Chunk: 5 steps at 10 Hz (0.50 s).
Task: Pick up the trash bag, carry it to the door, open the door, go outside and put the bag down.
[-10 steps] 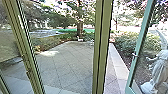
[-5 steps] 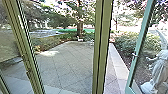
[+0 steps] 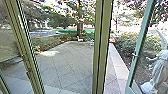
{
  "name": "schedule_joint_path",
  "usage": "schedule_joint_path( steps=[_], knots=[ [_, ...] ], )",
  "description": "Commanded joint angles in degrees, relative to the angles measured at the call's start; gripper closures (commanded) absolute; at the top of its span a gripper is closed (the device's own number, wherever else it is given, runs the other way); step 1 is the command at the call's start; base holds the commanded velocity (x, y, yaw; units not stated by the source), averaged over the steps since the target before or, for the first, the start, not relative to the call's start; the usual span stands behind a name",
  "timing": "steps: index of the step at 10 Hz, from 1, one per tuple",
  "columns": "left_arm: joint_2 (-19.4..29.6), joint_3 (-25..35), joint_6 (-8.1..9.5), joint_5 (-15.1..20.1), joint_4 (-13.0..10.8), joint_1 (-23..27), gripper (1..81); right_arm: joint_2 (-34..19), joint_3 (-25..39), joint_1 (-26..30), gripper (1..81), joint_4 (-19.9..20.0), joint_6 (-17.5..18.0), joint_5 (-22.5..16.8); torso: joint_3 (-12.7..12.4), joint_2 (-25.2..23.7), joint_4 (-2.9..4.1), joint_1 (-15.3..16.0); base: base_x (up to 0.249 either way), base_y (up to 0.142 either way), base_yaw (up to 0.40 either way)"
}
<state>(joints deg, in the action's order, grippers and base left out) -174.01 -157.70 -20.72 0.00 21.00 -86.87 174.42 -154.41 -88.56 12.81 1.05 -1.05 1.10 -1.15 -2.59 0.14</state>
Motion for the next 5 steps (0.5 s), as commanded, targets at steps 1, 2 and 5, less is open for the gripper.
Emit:
schedule_joint_path(
  steps=[1, 2, 5],
  knots=[
    [-0.2, -0.07, -0.02, 3.6, -0.53, 3.06, 81.1, 0.42, 0.61, 2.9, 1.0, -0.6, -0.34, -3.35, 0.0, 0.0, 0.0, 0.0, 0.0, 0.0, 0.0],
    [-0.2, -0.07, -0.02, 3.6, -0.53, 3.06, 81.1, 0.42, 0.52, 2.91, 1.0, -0.51, -0.26, -3.35, 0.0, 0.0, 0.0, 0.0, 0.0, 0.0, 0.0],
    [-0.38, -0.07, -0.02, 3.6, -0.53, 2.97, 81.1, 0.51, 0.43, 2.73, 1.0, -0.6, -0.26, -3.26, 0.0, 0.0, 0.0, 0.0, 0.0, 0.0, -0.118]
  ],
)
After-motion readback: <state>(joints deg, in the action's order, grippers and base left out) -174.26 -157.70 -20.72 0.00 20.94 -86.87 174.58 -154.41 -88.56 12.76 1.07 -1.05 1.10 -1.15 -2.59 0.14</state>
